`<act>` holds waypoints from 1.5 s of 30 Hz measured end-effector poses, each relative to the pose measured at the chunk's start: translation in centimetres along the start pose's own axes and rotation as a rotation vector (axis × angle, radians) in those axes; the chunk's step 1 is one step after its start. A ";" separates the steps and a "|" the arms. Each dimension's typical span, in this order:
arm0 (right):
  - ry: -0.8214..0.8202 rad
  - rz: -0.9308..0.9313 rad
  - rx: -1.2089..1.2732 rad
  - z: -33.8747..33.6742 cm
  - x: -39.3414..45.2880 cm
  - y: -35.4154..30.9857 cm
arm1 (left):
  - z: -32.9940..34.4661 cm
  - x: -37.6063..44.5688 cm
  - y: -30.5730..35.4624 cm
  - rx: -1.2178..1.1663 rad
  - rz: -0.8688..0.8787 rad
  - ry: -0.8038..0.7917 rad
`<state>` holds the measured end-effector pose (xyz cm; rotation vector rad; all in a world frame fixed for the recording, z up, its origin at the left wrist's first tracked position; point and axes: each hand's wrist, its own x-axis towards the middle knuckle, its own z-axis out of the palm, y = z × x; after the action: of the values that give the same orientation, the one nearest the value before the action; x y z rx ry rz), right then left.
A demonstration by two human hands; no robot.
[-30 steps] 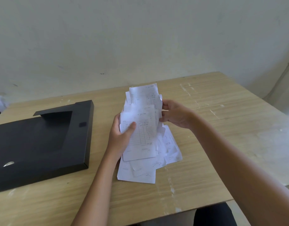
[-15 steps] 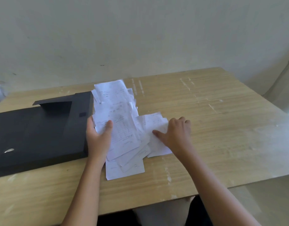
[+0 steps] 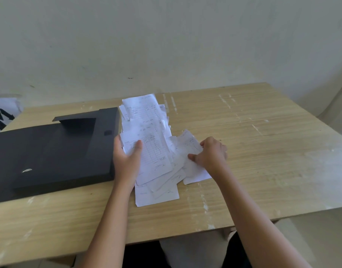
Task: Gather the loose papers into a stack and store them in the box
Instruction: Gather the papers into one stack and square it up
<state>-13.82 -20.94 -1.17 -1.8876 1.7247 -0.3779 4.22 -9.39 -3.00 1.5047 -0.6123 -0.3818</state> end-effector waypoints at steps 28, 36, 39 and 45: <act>0.250 -0.349 0.878 -6.0 1.6 -1.8 | 7.6 0.8 8.0 -0.247 0.151 -0.279; -0.005 -0.448 0.851 -4.9 3.1 -1.8 | 9.3 1.4 9.0 -0.321 0.195 -0.384; 0.078 -0.489 0.842 -4.7 2.6 -2.2 | 9.5 0.8 9.1 -0.365 0.242 -0.380; 0.044 -0.528 0.694 -3.2 2.0 -1.2 | 9.0 0.8 6.3 -0.066 0.285 -0.444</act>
<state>-14.33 -23.50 1.74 -1.7549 0.8974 -1.0662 -1.32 -16.74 2.96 1.2512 -1.1393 -0.5124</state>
